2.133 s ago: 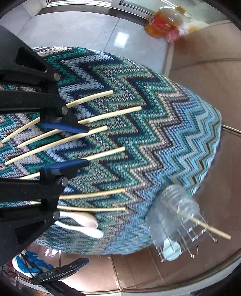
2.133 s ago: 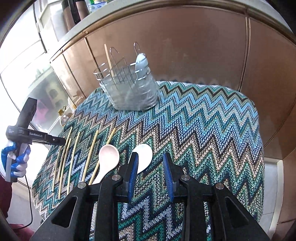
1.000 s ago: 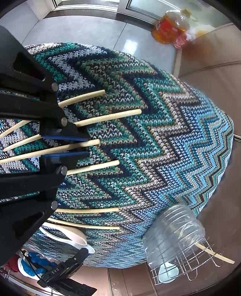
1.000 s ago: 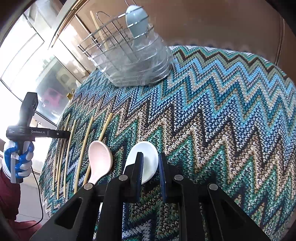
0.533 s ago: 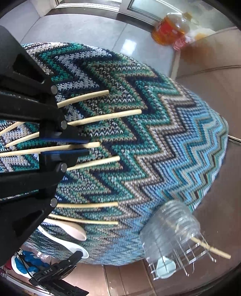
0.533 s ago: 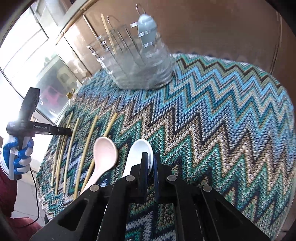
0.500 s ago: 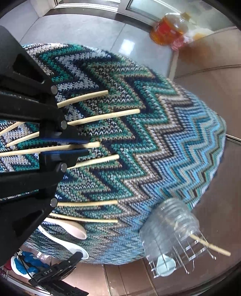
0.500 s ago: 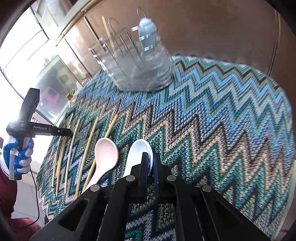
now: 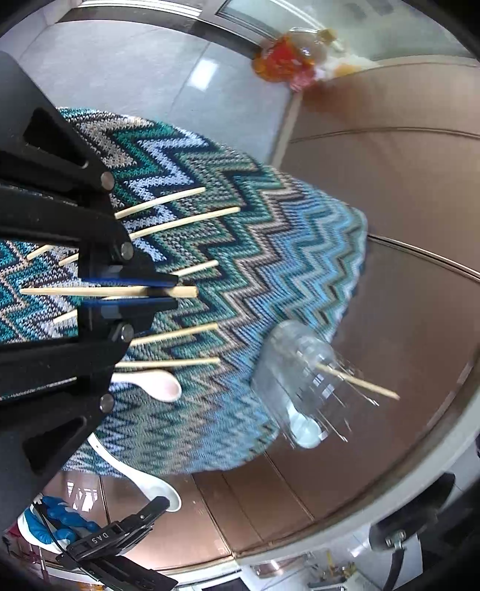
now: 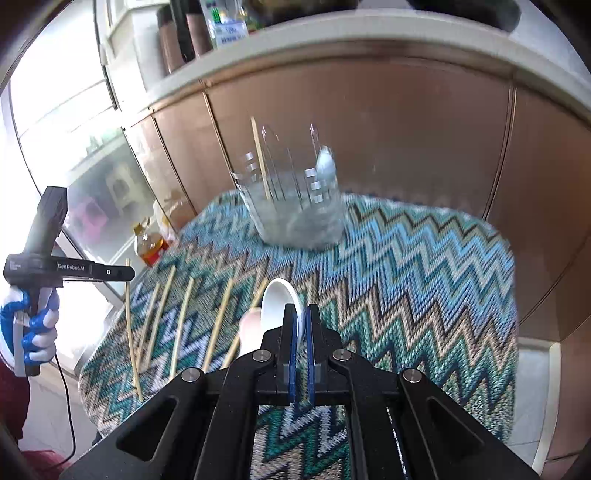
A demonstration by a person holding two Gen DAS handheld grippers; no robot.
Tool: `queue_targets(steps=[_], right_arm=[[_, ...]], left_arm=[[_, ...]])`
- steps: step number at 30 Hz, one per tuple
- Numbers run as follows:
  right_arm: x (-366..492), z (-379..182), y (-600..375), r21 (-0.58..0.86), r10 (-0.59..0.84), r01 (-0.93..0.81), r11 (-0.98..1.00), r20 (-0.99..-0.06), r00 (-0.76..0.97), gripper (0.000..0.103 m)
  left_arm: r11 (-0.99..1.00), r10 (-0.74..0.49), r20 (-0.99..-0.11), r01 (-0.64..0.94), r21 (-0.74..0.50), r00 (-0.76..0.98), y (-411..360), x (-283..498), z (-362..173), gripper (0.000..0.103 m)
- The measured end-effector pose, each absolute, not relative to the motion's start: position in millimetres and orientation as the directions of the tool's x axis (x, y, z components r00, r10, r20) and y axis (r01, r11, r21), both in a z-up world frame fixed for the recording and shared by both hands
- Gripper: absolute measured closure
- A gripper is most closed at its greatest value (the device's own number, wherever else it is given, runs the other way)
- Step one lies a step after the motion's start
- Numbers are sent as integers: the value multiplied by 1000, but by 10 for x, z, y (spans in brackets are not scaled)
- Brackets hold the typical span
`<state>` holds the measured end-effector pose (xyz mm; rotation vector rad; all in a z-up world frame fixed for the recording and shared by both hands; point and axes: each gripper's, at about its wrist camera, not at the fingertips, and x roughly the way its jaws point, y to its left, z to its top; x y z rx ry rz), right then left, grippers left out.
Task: Organize utensils
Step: 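Grasp a chopstick with the left tool while the right tool grasps a white spoon, then lower the chopstick into the holder with the left tool while the right releases the spoon there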
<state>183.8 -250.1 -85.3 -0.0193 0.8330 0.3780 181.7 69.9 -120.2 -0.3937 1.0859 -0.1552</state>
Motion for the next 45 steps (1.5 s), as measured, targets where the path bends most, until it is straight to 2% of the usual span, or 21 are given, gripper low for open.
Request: queue_targets(steps=[13, 23, 28, 35, 45], right_arm=[[1944, -224, -2180, 61, 281, -309, 949, -610, 741, 99], [2483, 172, -2016, 20, 225, -244, 970, -468, 855, 99], [2855, 185, -1929, 8, 193, -208, 978, -403, 894, 99], [3233, -118, -1880, -27, 152, -175, 984, -386, 910, 99], [3536, -663, -1863, -33, 150, -179, 983, -411, 899, 96]], left_arm=[[907, -343, -708, 23, -420, 617, 757, 1816, -439, 98], [888, -345, -527, 88, -451, 777, 638, 2318, 385, 98], [885, -322, -434, 104, -454, 841, 426, 2714, 570, 98], [909, -242, -373, 74, -411, 896, 110, 3206, 499, 98], [965, -108, -387, 3, -262, 916, -265, 3642, -143, 98]])
